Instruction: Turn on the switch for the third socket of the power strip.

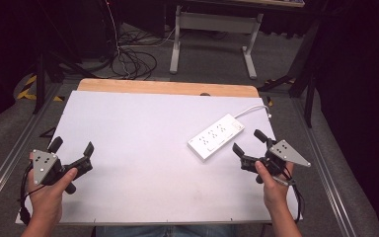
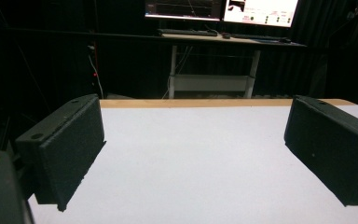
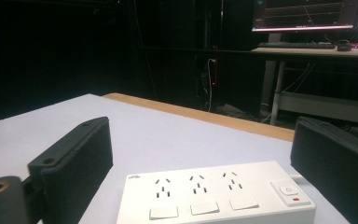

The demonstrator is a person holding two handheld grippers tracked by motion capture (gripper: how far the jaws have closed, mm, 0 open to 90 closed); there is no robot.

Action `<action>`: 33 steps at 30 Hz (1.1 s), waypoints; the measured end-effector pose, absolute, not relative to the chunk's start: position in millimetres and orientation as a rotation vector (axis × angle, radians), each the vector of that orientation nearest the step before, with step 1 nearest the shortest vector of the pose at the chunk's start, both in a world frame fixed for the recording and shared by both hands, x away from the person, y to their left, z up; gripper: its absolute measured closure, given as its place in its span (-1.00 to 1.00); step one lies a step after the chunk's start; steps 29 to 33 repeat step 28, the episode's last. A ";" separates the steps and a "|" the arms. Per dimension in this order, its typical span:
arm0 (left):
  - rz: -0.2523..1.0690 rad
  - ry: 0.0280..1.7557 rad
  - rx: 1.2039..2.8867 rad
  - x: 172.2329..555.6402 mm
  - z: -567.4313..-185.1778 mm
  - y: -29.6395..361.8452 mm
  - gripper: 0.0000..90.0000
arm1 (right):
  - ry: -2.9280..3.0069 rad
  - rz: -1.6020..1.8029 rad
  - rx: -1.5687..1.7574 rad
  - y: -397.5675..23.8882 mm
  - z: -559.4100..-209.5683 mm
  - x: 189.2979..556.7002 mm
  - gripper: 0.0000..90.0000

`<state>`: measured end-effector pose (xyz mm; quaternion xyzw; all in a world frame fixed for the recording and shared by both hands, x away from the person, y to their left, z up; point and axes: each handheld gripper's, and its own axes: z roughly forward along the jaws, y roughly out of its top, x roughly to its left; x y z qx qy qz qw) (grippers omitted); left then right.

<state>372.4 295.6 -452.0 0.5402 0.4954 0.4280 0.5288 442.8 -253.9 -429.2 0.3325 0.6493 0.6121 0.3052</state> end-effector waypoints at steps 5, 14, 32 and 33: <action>1.022 1.184 1.292 372.4 -452.0 295.6 -0.88 | 1.718 1.616 0.879 -253.9 -429.5 443.1 -0.93; 1.023 1.183 1.292 372.5 -452.1 295.6 -0.88 | 1.721 1.609 0.870 -253.5 -430.0 443.4 -0.94; 1.023 1.181 1.299 372.6 -452.1 295.5 -0.88 | 1.726 1.609 0.863 -253.5 -430.1 443.7 -0.94; 1.023 1.181 1.299 372.6 -452.1 295.5 -0.88 | 1.726 1.609 0.863 -253.5 -430.1 443.7 -0.94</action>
